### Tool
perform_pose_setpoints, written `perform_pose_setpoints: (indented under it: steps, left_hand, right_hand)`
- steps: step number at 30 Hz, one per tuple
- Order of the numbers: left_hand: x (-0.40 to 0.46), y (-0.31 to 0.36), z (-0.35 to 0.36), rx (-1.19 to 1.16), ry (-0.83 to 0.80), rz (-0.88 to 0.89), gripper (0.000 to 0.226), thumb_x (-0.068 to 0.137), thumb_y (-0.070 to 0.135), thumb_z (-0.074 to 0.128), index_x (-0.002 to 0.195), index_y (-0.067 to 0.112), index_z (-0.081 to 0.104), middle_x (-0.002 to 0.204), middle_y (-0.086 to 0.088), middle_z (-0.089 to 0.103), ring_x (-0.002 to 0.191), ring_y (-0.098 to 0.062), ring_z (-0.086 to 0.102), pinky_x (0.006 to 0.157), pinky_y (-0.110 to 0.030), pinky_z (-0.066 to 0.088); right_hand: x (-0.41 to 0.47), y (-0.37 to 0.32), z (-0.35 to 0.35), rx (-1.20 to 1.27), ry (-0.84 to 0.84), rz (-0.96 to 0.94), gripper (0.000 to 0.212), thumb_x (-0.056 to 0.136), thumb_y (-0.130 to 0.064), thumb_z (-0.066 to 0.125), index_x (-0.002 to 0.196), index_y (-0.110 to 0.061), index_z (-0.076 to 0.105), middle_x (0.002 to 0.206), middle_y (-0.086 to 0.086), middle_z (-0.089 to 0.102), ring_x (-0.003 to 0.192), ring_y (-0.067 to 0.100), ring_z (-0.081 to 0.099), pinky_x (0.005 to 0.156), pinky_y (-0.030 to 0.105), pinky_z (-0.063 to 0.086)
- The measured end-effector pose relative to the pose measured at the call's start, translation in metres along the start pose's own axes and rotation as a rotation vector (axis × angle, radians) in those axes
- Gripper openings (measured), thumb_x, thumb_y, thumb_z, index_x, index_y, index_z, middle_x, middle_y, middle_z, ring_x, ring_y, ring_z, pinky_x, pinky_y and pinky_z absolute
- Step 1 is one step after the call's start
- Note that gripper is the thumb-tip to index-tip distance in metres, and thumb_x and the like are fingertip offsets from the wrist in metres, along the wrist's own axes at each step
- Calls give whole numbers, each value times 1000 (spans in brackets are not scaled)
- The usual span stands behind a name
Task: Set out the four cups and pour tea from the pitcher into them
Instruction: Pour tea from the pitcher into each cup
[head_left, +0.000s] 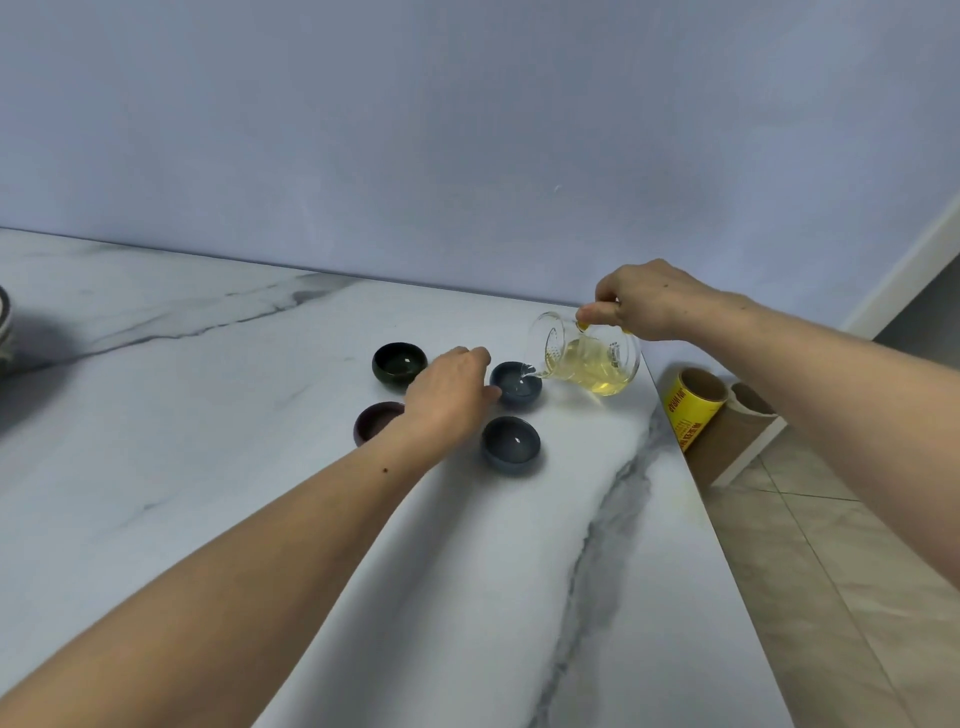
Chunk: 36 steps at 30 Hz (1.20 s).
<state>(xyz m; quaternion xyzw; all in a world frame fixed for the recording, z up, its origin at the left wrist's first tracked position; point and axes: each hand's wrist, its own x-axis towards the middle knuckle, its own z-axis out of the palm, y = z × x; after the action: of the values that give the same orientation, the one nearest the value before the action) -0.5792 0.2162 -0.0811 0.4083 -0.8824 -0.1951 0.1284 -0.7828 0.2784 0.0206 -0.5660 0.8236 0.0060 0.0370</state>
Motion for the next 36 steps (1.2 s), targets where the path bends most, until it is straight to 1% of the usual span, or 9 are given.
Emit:
perform_pose_setpoints:
  steps: [4,6,8,11,16,19,24,30,36]
  left_hand:
    - [18,-5,7,-155,-66,-51,51,85,28,68,130,11,51,128,-7,58,115,-28,56,93,-45,50]
    - [22,-6,11,-214,-96,-80,61,81,30,73,135,13,49,131,-6,57,116,-27,56,94,-45,50]
    - [26,-7,15,-235,-106,-94,65,77,32,75,134,15,49,131,-4,57,116,-26,56,93,-44,52]
    - [28,-8,18,-260,-92,-109,63,73,36,77,129,17,54,127,0,59,112,-23,58,90,-43,53]
    - [29,-7,20,-259,-84,-123,55,69,40,79,119,24,60,119,3,65,108,-21,61,89,-42,54]
    - [29,-6,21,-255,-76,-134,53,69,40,78,117,25,60,118,5,66,108,-20,60,88,-41,54]
    - [28,-6,20,-270,-75,-144,53,70,40,78,118,25,60,118,5,66,108,-20,60,89,-41,53]
    - [28,-7,21,-289,-72,-150,53,70,38,78,117,25,60,116,5,67,107,-20,60,88,-40,53]
    - [30,-7,21,-263,-74,-145,53,70,40,79,117,25,60,116,5,67,106,-20,60,85,-39,54]
  right_hand:
    - [5,-3,-3,-32,-6,-9,45,85,-58,53,91,-16,67,84,7,64,83,26,57,71,38,48]
    - [7,-5,-5,-46,-6,-19,46,85,-59,52,91,-15,66,84,7,63,83,26,57,71,38,47]
    - [8,-7,-8,-65,-4,-29,45,86,-58,52,90,-15,66,81,5,61,82,26,56,68,36,45]
    - [8,-11,-9,-96,-14,-42,45,87,-58,51,89,-15,65,77,4,59,81,26,54,67,36,44]
    - [8,-15,-10,-132,-31,-58,43,86,-58,51,85,-17,63,83,7,62,82,27,56,72,41,49]
    - [8,-16,-11,-164,-28,-60,42,86,-60,50,79,-19,59,79,6,61,79,26,56,70,41,49]
    - [8,-19,-13,-195,-21,-67,42,86,-60,50,78,-19,58,75,4,59,77,25,56,69,41,50]
    - [6,-22,-14,-226,-20,-65,40,85,-59,52,80,-20,58,73,3,55,79,27,57,69,40,50]
    - [2,-27,-17,-284,3,-84,44,87,-56,53,87,-13,63,71,3,54,80,28,58,63,36,46]
